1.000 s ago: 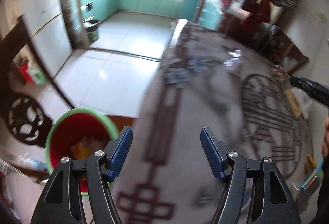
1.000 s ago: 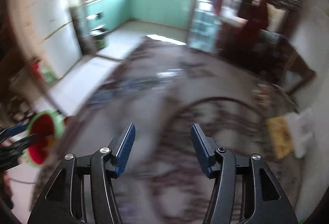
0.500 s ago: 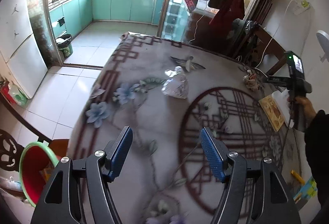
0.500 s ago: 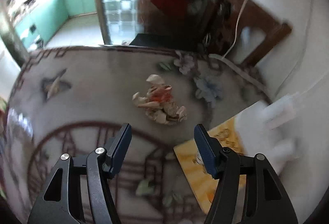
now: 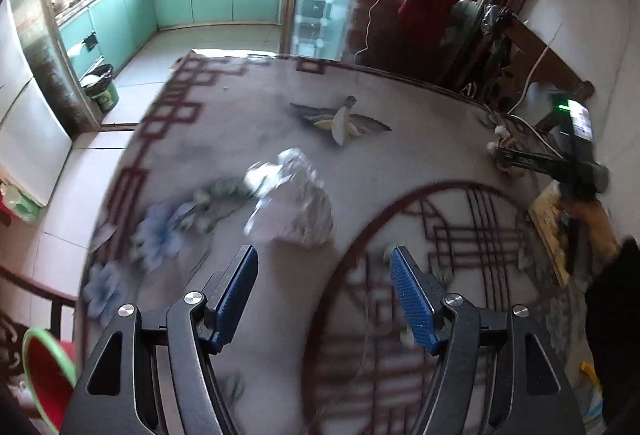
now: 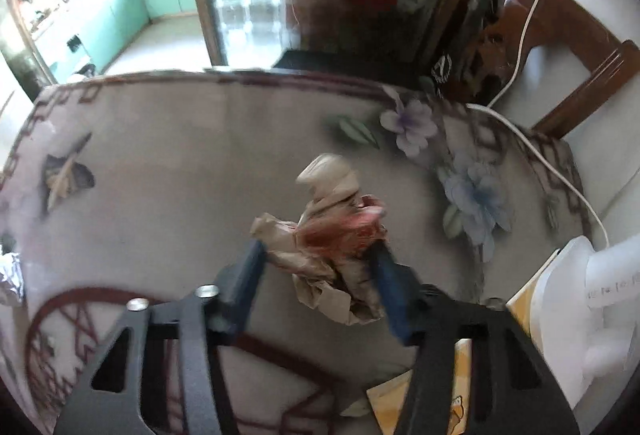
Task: Collect trash
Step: 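Grasp the crumpled foil with the left gripper while the right grasps crumpled paper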
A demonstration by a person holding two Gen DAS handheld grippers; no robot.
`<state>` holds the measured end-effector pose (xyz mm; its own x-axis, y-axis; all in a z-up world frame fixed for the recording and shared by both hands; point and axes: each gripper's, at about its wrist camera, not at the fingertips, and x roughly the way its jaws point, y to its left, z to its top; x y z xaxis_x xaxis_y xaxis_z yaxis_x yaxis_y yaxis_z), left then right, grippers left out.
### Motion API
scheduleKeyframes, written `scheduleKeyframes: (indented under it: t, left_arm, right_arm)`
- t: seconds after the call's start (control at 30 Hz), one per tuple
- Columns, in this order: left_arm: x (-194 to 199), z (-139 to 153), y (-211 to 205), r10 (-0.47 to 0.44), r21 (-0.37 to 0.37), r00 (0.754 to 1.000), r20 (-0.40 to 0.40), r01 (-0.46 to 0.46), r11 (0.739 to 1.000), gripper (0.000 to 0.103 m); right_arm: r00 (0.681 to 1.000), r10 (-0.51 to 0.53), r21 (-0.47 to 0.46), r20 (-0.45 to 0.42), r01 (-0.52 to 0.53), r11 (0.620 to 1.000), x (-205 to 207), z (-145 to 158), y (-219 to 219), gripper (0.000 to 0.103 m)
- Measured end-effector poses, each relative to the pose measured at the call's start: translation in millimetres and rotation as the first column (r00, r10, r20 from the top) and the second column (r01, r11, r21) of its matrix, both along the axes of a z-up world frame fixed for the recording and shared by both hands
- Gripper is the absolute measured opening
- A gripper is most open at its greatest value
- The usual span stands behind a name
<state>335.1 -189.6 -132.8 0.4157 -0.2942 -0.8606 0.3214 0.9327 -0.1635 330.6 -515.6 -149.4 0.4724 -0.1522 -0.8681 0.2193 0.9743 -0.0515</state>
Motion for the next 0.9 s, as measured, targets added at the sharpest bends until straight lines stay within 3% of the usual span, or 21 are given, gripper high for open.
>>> scheduleKeyframes:
  t: [0.07,0.23,0.33,0.43,0.53,0.57,0.63,0.7,0.77,0.87,0.9]
  left_arm:
    - [18,-12,-6,0.031,-0.015,0.999,-0.013,-0.031,0.999,0.068]
    - [52,-44,-12,0.087,0.01,0.996,-0.023,-0.087,0.996,0.068]
    - [56,-49,-7,0.078,-0.022,0.997,-0.014,-0.078,0.997,0.043]
    - [51,-45,-1,0.036,-0.036,0.999,-0.015,-0.037,0.999,0.039]
    - [34,-32,11,0.013,-0.045,1.0,0.007,-0.013,0.999,0.024]
    - [28,-27,16,0.014,-0.042,1.0,0.016,-0.013,0.999,0.024]
    - [10,-18,30,0.018,-0.043,0.999,0.028,-0.017,0.999,0.024]
    - [-6,-12,43,0.021,-0.042,0.999,0.029,-0.02,0.999,0.024]
    - [-24,-6,55,0.028,-0.05,0.999,0.023,-0.027,0.998,0.024]
    - [-51,2,71,0.036,-0.052,0.999,0.015,-0.036,0.998,0.024]
    - [-59,4,75,0.036,-0.05,0.999,0.013,-0.035,0.998,0.024]
  right_arm:
    - [0.999,0.002,0.042,0.035,-0.004,0.999,-12,11,2,0.005]
    - [0.994,0.009,0.09,0.105,-0.018,0.996,-42,31,22,0.005]
    - [0.993,0.014,0.133,0.121,-0.03,0.991,-54,36,35,0.005]
    - [0.992,0.012,0.13,0.126,-0.029,0.991,-60,39,43,0.005]
    - [0.993,-0.006,0.175,0.119,-0.015,0.985,-57,38,35,0.005]
    - [0.993,-0.019,0.169,0.113,0.0,0.986,-54,39,32,0.005]
    - [0.989,-0.061,0.146,0.134,0.041,0.988,-51,45,27,0.022]
    - [0.985,-0.089,0.125,0.148,0.07,0.99,-44,47,21,0.1]
    - [0.989,-0.068,0.103,0.128,0.055,0.993,-30,41,19,0.102]
    - [1.0,-0.013,0.041,-0.028,0.014,0.999,-6,17,25,0.102]
    - [0.997,-0.014,0.01,-0.079,0.015,1.0,-3,8,27,0.096]
